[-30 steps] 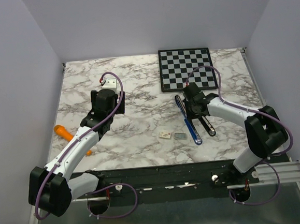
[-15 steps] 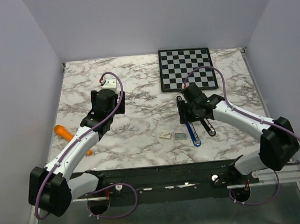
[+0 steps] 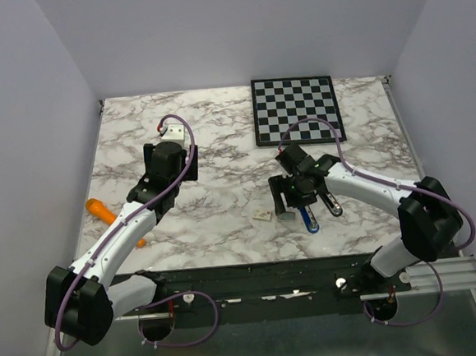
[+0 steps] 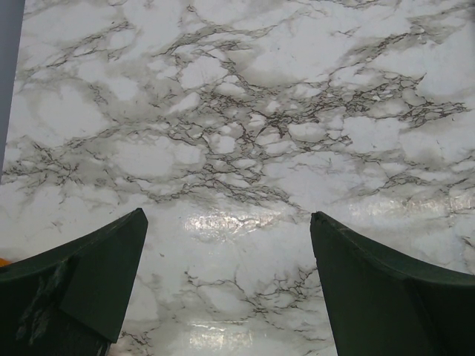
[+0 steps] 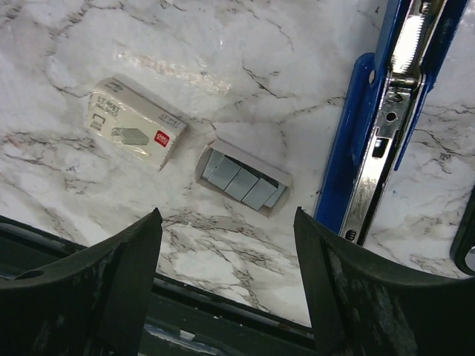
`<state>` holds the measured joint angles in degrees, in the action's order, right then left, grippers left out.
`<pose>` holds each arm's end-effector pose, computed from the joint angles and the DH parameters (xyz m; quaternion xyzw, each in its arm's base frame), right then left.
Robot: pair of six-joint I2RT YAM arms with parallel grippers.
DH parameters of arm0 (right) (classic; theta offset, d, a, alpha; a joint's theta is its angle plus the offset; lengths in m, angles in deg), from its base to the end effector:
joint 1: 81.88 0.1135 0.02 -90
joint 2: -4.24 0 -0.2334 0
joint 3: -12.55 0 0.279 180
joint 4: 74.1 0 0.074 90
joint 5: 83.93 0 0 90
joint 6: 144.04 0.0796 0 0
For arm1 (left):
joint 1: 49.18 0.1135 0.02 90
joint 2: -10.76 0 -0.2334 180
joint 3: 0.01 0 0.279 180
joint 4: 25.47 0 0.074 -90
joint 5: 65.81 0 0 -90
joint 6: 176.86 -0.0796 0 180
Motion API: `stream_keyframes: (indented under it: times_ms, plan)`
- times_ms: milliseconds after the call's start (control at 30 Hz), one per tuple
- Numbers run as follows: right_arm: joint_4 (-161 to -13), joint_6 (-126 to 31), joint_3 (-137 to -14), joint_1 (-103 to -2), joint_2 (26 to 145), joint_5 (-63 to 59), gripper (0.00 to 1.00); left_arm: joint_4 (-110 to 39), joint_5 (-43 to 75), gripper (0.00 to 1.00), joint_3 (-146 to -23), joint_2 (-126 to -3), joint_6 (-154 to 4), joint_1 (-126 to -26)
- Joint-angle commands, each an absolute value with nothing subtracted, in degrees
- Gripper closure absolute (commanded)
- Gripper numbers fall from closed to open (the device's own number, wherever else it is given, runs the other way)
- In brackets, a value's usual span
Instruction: Load the staples into the stapler
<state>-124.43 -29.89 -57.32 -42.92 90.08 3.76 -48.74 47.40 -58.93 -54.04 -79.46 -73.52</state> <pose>0.2569 0.2119 0.1289 -0.1302 0.9698 0.1243 0.1646 0.3106 -0.1061 0.2244 0.0237 0.8505 0.0312 0.5246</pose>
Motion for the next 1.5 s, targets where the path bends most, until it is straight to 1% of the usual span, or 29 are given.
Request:
stream_keyframes:
  times_ms: [0, 333, 500, 833, 1000, 1100, 1233, 1333, 1467]
  plan:
    - [-127.0, -30.0, -56.6, -42.2, 93.7, 2.1, 0.20, -49.1, 46.7, 0.01, -59.8, -53.1, -78.7, -73.3]
    - [-125.3, -32.5, -56.9, -41.0, 98.5, 0.8, 0.19, -49.1, 46.3, 0.01, -60.0, -53.4, -78.8, -73.3]
    - [-124.9, -34.6, -59.1, -39.9, 102.2, 0.7, 0.21, -49.2, 46.9, 0.01, -59.9, -53.1, -79.0, -73.3]
    - [-127.5, -46.5, -70.1, -36.5, 110.0, 4.2, 0.24, -49.1, 47.3, 0.01, -59.9, -53.1, -79.2, -73.3]
    - [-129.6, -50.3, -74.8, -34.2, 113.2, 3.3, 0.25, -49.1, 47.4, 0.01, -59.8, -53.1, -79.4, -73.3]
    - [-129.7, -50.8, -74.7, -33.4, 113.0, 3.6, 0.25, -49.1, 47.6, 0.01, -59.8, -53.1, -79.6, -73.3]
    - [-128.8, -48.9, -72.1, -33.3, 108.0, 5.6, 0.24, -49.1, 47.4, 0.01, -59.8, -53.4, -79.7, -73.3]
    - [-129.2, -46.6, -70.9, -33.2, 104.5, 9.4, 0.22, -49.1, 47.1, 0.01, -59.9, -53.7, -79.5, -73.3]
    - [-130.5, -43.3, -67.5, -33.3, 101.7, 11.2, 0.18, -49.1, 47.0, 0.01, -59.9, -53.7, -79.3, -73.3]
